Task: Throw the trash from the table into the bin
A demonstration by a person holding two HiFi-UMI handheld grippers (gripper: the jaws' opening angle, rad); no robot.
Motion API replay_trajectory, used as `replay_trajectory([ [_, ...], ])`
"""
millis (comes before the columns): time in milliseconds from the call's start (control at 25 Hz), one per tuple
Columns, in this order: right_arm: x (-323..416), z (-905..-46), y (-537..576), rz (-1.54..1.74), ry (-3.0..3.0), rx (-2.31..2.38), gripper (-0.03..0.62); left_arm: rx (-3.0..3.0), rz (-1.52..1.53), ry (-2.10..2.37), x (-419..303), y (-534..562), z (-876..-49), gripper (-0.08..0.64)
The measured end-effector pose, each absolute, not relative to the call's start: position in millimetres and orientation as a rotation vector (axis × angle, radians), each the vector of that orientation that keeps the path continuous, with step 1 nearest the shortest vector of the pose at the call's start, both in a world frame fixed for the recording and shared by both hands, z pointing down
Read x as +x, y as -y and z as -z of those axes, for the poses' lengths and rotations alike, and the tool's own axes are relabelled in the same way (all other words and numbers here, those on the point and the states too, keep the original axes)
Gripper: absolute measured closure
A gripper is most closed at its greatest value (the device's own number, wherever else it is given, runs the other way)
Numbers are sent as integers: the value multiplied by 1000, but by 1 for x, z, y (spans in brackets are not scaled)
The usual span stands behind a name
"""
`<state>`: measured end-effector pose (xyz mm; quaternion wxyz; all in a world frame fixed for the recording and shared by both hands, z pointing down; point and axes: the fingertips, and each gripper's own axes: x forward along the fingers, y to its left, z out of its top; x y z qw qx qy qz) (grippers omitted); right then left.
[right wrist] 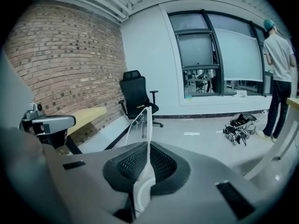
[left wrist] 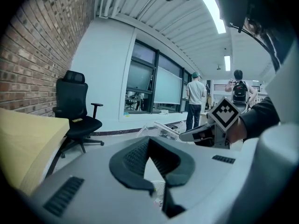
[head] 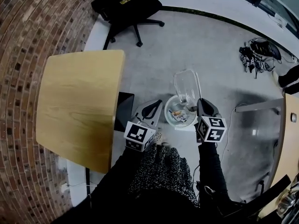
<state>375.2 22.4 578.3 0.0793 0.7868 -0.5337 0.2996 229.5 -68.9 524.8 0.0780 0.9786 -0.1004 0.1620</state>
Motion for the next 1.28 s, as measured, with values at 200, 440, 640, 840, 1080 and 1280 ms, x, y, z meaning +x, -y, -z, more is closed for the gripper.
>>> replay_trajectory([
  [200, 378, -612, -34, -935, 1539, 2368, 566, 2905, -560, 241, 237, 69, -561, 554],
  [440, 378, -649, -45, -997, 1492, 2373, 566, 2892, -555, 184, 259, 67, -589, 554],
  [640, 379, -678, -51, -1037, 1470, 2358, 566, 2883, -566, 134, 278, 61, -613, 554],
  [840, 378, -717, -63, -1140, 1405, 2376, 566, 2899, -616, 42, 298, 56, -640, 554],
  [1080, 371, -752, -76, -1210, 1353, 2388, 566, 2887, -633, 9, 309, 57, -664, 554],
  [1280, 368, -781, -80, -1251, 1328, 2397, 566, 2884, -665, 7, 310, 58, -689, 554],
])
